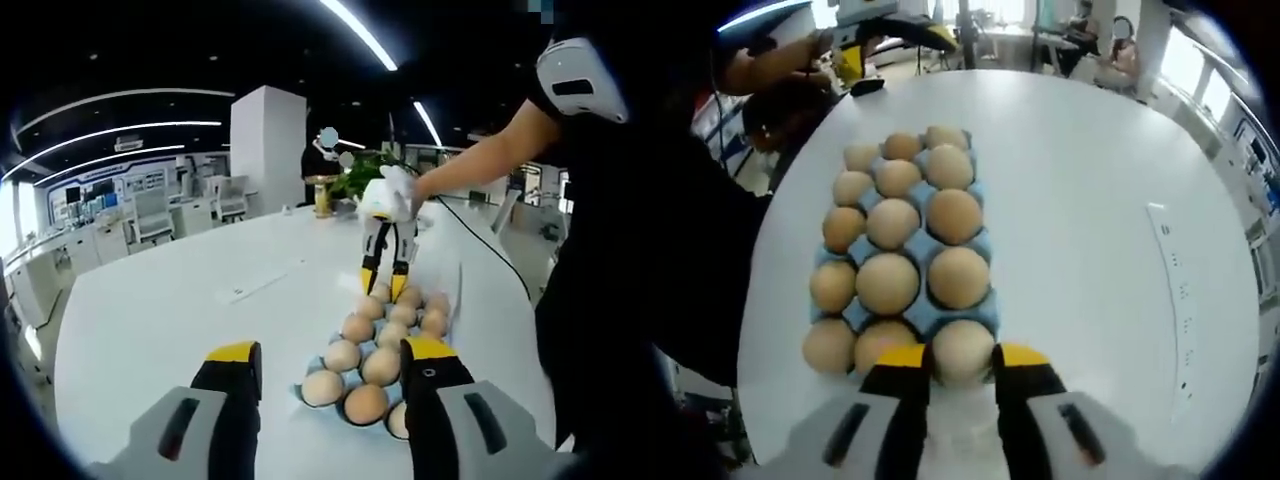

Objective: Place the egg into an empty slot of the egg tray after lifting it from the table, then release the egg inside the slot.

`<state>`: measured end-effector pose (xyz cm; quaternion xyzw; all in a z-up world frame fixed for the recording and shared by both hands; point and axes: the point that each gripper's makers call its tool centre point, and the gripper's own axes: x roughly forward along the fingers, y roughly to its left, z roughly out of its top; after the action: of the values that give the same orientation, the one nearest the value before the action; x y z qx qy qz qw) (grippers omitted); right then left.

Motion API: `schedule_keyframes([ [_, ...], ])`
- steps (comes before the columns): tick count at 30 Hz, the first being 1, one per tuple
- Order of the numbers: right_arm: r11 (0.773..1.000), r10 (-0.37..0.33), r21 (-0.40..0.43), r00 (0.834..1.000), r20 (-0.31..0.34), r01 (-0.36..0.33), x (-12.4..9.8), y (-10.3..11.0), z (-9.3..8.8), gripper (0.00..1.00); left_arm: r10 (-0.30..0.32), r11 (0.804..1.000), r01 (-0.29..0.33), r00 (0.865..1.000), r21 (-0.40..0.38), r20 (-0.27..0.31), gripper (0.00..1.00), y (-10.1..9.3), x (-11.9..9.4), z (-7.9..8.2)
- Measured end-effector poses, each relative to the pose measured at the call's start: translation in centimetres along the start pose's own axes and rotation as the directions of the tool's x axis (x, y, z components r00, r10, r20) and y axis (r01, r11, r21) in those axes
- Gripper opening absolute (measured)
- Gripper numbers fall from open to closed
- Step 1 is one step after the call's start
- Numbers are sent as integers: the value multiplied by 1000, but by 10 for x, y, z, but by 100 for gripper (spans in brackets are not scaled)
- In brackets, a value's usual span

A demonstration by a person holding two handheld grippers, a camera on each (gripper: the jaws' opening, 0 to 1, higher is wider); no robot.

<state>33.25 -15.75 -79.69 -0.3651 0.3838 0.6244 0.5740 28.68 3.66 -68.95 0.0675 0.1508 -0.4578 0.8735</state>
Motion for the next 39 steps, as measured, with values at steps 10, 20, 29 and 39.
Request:
schedule_keyframes([
  [10, 1000, -17, 18, 999, 38, 17, -5, 0, 1, 26, -8, 1000, 8, 1000, 5, 2, 55, -2, 2, 3],
  [20, 994, -51, 102, 992, 119, 39, -12, 0, -1, 27, -6, 1000, 6, 1000, 14, 4, 55, -3, 1, 5],
  [29, 979, -86, 200, 970, 229, 39, -24, -1, 0, 32, -11, 1000, 11, 1000, 12, 4, 54, -4, 2, 5],
  [39, 973, -149, 223, 881, 449, 51, -43, -6, 21, 46, -11, 1000, 11, 1000, 9, 0, 54, -4, 2, 3],
])
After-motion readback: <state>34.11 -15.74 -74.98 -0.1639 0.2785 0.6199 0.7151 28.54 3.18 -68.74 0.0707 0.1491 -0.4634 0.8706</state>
